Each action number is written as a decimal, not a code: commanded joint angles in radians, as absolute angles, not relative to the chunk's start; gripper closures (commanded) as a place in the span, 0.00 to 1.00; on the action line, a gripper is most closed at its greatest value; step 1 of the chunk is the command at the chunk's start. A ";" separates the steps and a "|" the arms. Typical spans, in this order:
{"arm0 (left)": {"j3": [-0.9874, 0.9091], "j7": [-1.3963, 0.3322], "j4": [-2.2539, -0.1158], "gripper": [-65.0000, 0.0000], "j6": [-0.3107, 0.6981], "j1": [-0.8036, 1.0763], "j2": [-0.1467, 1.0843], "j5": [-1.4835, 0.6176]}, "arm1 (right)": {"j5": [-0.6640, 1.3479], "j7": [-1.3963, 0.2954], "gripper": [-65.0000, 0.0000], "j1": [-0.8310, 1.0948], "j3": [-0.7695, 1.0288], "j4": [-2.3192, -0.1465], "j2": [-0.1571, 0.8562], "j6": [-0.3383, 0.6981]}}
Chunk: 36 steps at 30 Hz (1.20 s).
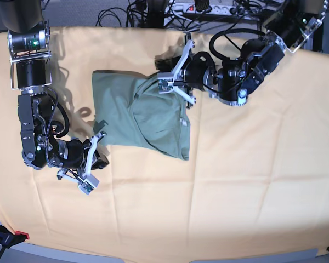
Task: Fold the T-shirt properly
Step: 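Grasp the stack's edges with both grippers and square it up, then release the folded shirt and move both grippers away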
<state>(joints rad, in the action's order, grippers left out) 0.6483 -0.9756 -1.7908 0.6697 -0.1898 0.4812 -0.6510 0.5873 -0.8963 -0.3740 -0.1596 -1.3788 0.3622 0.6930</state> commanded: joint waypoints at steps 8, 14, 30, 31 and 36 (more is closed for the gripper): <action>0.641 -0.873 -1.791 1.00 0.549 -0.205 0.482 -0.447 | 0.608 -1.002 1.00 -0.384 -0.250 -1.391 0.369 0.698; 0.641 -0.838 -1.744 1.00 0.496 -0.217 0.482 -0.400 | 0.762 -1.128 1.00 -0.379 -0.252 -1.392 0.407 0.698; 0.641 -0.476 -1.500 1.00 0.496 -0.416 0.479 -0.191 | 1.328 -1.307 1.00 -0.223 -0.248 -1.531 0.587 0.698; 0.641 -0.422 -1.459 1.00 0.497 -0.426 0.475 -0.192 | 1.335 -1.311 1.00 -0.207 -0.248 -1.554 0.597 0.698; 0.640 -0.366 -1.350 1.00 0.526 -0.500 0.429 -0.191 | 1.331 -1.322 1.00 -0.141 -0.246 -1.612 0.611 0.698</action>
